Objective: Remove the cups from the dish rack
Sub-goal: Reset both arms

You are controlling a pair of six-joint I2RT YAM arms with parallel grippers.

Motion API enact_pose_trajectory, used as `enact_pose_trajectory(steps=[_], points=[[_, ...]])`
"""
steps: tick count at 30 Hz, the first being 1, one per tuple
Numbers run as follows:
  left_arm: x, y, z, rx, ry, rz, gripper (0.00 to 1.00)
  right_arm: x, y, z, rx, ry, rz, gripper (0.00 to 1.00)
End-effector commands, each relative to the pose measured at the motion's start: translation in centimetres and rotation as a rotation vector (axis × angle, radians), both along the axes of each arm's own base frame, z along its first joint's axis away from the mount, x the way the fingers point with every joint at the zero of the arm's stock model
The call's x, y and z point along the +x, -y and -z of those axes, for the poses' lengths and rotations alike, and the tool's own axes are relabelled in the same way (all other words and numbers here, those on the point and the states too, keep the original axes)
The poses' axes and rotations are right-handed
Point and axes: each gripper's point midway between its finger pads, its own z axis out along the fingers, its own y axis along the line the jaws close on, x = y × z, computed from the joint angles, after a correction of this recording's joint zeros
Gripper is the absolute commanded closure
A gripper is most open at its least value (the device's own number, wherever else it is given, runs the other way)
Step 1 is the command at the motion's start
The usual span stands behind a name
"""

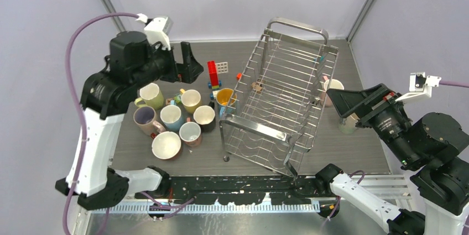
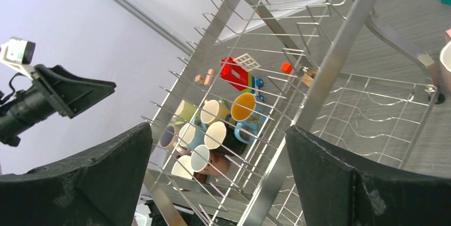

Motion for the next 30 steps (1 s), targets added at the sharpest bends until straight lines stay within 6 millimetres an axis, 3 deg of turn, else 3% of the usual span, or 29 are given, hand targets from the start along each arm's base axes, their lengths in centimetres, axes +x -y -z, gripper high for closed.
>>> enact_pose_trajectory(steps=[1, 11, 30], points=[[-2.5, 0.0, -3.0, -0.075, 0.108, 0.064, 0.00, 0.0, -0.7, -3.3, 0.037, 0.112, -0.041, 0.00], [-6.0, -2.5, -4.2, -0.121, 0.225, 0.033, 0.00, 0.0, -0.6, -3.8, 0.030, 0.134, -0.041, 0.00], [-6.4, -2.1, -3.7, -0.128, 0.206, 0.061, 0.00, -0.1, -0.6, -4.0, 0.037, 0.138, -0.042, 0.00]])
